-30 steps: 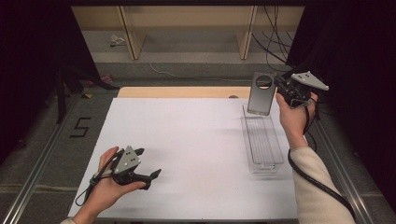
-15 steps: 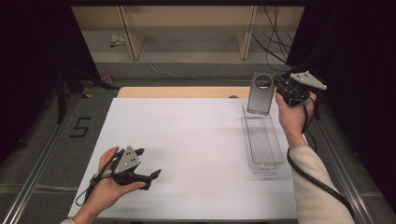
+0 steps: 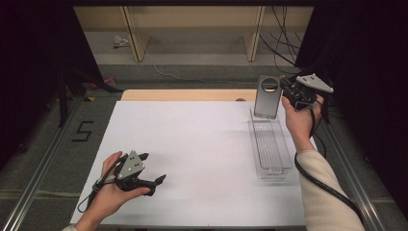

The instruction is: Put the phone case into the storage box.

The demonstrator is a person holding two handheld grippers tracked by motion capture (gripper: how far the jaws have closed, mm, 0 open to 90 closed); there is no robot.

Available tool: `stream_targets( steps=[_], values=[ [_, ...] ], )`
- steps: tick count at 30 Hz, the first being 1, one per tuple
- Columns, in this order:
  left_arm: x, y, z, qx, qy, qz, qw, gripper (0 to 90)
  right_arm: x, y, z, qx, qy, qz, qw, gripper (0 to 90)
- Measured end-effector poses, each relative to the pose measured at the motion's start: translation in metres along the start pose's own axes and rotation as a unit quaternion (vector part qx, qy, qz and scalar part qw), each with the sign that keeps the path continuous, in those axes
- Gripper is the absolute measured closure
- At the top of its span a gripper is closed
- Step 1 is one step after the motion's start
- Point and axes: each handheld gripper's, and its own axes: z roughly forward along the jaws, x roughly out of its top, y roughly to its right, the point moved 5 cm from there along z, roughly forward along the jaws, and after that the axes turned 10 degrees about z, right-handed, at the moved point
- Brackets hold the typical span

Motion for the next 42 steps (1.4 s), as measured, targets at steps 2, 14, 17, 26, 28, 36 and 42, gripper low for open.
stream_targets(
  steps=[2,14,17,26,28,36,42],
  values=[
    [0.0,0.0,0.0,0.001,-0.001,0.0,1.0,9.9,-0.001,0.0,0.001,0.0,-0.001,0.001,1.0,84.6],
    [0.0,-0.001,-0.001,0.003,-0.002,-0.001,1.0,9.9,-0.002,0.002,0.006,-0.001,-0.003,0.003,1.0,84.7],
    [0.0,-0.001,-0.001,0.003,-0.001,0.0,1.0,9.9,-0.002,0.004,0.007,-0.003,-0.002,0.005,1.0,84.6],
    [-0.001,-0.001,-0.001,0.002,-0.001,0.0,1.0,9.9,-0.004,0.006,0.009,-0.005,-0.006,0.006,1.0,84.6],
    [-0.001,0.0,-0.001,0.001,-0.001,0.0,1.0,9.9,-0.004,0.007,0.009,-0.005,-0.006,0.006,1.0,84.6],
    [-0.001,0.0,-0.001,0.001,-0.002,0.001,1.0,9.9,-0.005,0.008,0.011,-0.006,-0.006,0.008,0.9999,84.6],
    [-0.001,-0.001,-0.001,0.002,-0.001,0.0,1.0,9.9,-0.006,0.007,0.014,-0.005,-0.009,0.005,0.9999,84.6]
  ],
)
